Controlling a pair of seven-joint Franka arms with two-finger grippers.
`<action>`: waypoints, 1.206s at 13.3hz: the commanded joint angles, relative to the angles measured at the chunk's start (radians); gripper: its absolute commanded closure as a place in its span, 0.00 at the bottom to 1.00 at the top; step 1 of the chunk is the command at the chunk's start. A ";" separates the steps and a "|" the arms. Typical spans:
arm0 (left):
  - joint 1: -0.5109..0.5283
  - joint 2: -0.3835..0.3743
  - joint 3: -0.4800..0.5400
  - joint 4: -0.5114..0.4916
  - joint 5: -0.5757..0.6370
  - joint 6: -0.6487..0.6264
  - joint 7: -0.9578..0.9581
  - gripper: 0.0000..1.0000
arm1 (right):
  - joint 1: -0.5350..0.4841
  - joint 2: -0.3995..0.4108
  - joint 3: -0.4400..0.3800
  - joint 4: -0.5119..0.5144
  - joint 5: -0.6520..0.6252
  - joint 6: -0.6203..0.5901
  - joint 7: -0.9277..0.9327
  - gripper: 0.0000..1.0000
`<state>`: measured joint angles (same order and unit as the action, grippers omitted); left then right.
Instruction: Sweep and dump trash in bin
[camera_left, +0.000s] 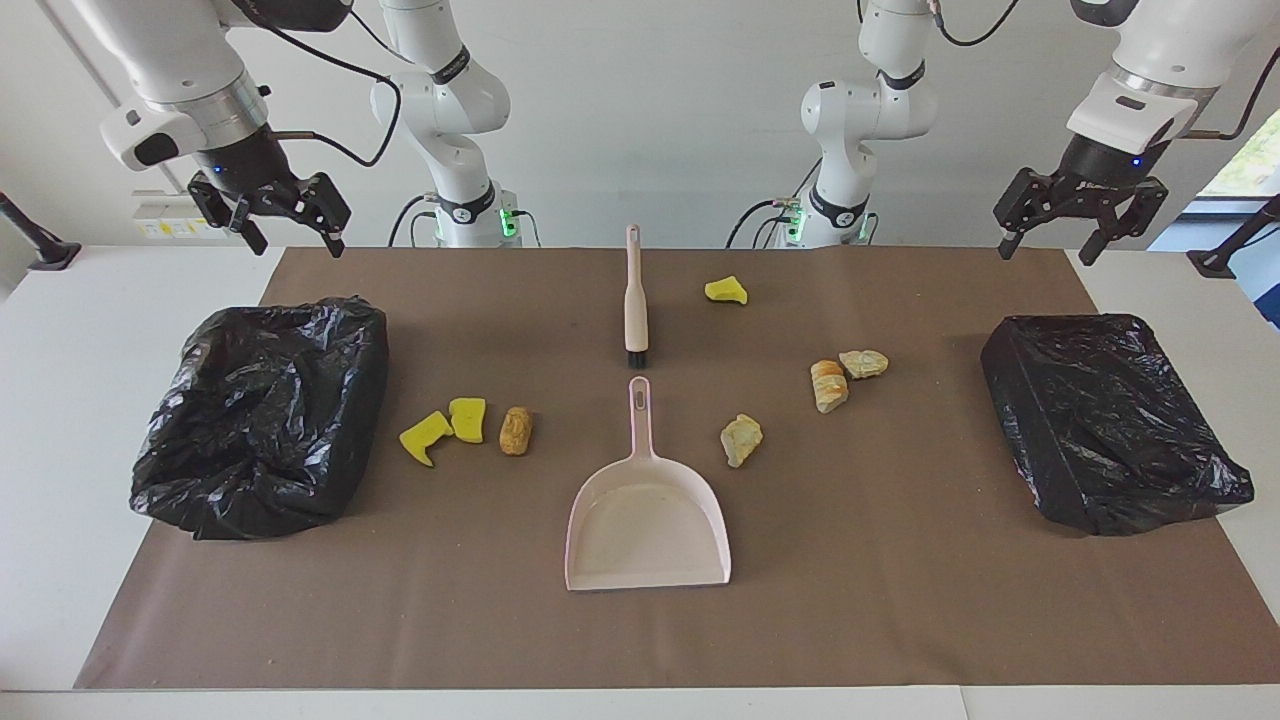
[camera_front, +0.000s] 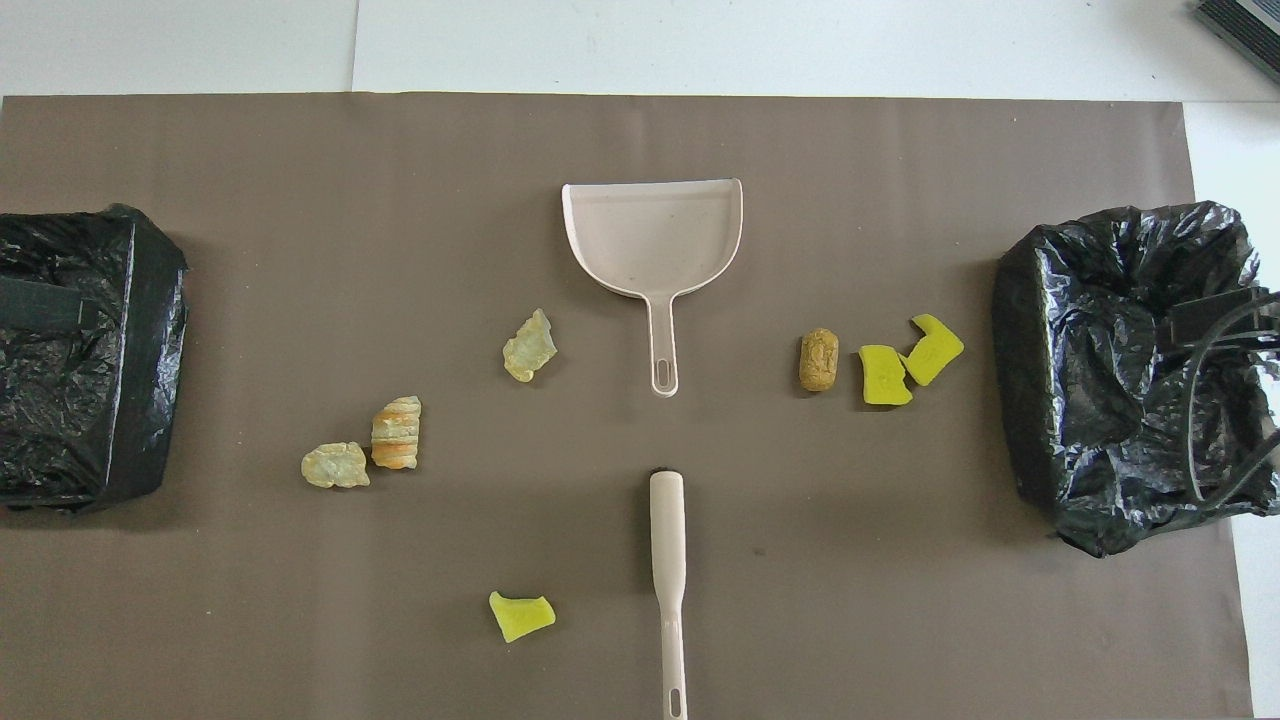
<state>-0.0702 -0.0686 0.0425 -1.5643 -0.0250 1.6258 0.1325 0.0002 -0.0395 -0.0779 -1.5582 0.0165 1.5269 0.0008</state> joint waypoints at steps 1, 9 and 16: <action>0.010 -0.005 -0.003 0.010 -0.004 -0.027 -0.001 0.00 | -0.008 -0.037 0.004 -0.051 -0.007 0.042 -0.010 0.00; 0.009 -0.005 -0.003 0.012 -0.004 -0.024 -0.002 0.00 | -0.013 -0.039 0.004 -0.052 -0.007 0.039 -0.008 0.00; 0.009 -0.011 -0.003 0.010 -0.004 -0.061 -0.007 0.00 | -0.014 -0.039 0.004 -0.054 -0.007 0.039 -0.007 0.00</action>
<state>-0.0702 -0.0696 0.0438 -1.5643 -0.0250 1.5949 0.1325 -0.0055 -0.0520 -0.0779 -1.5762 0.0164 1.5403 0.0008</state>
